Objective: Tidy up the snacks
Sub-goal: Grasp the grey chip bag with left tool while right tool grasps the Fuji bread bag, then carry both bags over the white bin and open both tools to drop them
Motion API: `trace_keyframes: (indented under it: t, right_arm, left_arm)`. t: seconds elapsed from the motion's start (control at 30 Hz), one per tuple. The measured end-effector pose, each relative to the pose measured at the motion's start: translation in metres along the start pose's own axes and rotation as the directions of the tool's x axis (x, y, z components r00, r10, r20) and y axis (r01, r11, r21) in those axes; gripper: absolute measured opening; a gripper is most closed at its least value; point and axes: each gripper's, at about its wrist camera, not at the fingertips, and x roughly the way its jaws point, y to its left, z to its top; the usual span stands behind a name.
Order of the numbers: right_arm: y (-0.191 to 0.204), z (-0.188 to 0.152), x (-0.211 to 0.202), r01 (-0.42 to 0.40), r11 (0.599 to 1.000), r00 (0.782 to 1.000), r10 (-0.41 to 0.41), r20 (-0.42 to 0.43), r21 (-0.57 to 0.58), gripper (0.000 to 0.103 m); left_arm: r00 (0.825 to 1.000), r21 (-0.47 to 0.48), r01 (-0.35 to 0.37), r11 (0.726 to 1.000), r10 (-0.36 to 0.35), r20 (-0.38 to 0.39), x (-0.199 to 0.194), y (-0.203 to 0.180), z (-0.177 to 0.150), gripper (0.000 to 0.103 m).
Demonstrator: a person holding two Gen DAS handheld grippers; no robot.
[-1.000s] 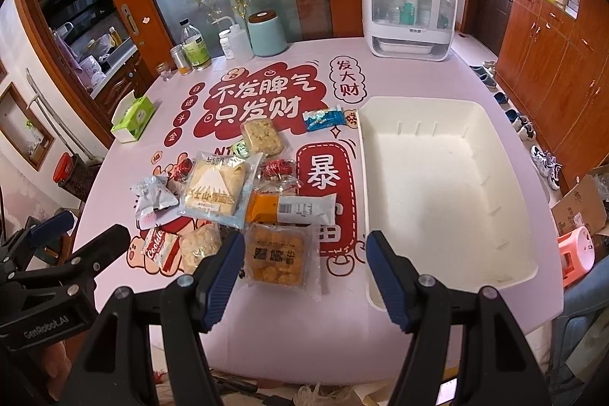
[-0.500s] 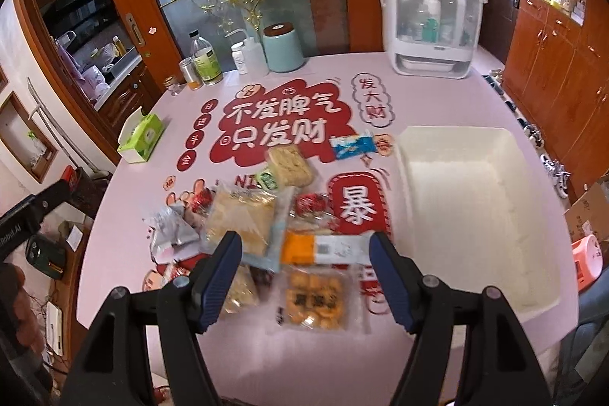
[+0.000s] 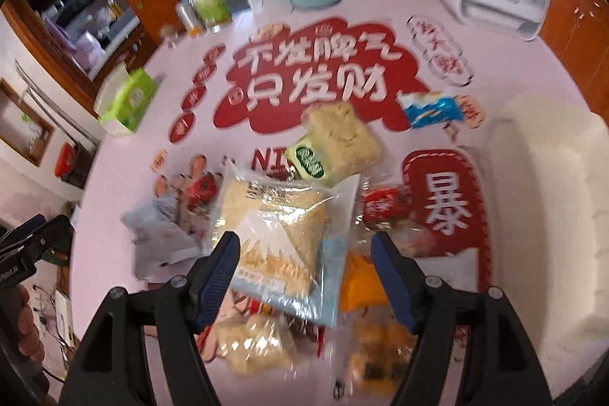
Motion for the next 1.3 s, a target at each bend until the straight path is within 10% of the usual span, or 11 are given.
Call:
trace_keyframes:
  t: [0.23, 0.57, 0.63, 0.77, 1.0, 1.3]
  right_arm:
    - [0.007, 0.003, 0.055, 0.055, 0.998, 0.996, -0.056, -0.075, -0.02, 0.072]
    - [0.025, 0.006, 0.082, 0.009, 0.998, 0.996, -0.015, -0.088, -0.06, 0.098]
    - [0.031, 0.005, 0.08, -0.009, 0.996, 0.997, 0.003, -0.075, -0.088, 0.089]
    - [0.033, 0.006, 0.065, -0.054, 0.996, 0.998, 0.051, -0.035, -0.071, 0.046]
    - [0.025, 0.006, 0.023, -0.109, 0.994, 0.994, 0.109, 0.029, -0.001, 0.024]
    - [0.023, -0.022, -0.07, -0.101, 0.995, 0.982, 0.103, 0.161, -0.016, 0.022]
  left_arm:
    - [0.977, -0.1, 0.124, 0.987, -0.139, -0.159, 0.076, 0.008, 0.004, 0.1]
    - [0.949, -0.152, 0.177, 0.972, -0.21, -0.234, 0.117, 0.0, 0.005, 0.1]
    - [0.944, -0.161, 0.191, 0.968, -0.226, -0.24, 0.121, -0.003, 0.006, 0.097]
    - [0.933, -0.15, 0.244, 0.958, -0.274, -0.233, 0.119, -0.012, 0.006, 0.045]
    - [0.983, 0.045, 0.175, 0.983, -0.172, -0.072, 0.058, -0.034, 0.006, 0.038]
    - [0.964, 0.221, 0.22, 0.95, -0.247, 0.099, -0.047, -0.069, -0.009, 0.038]
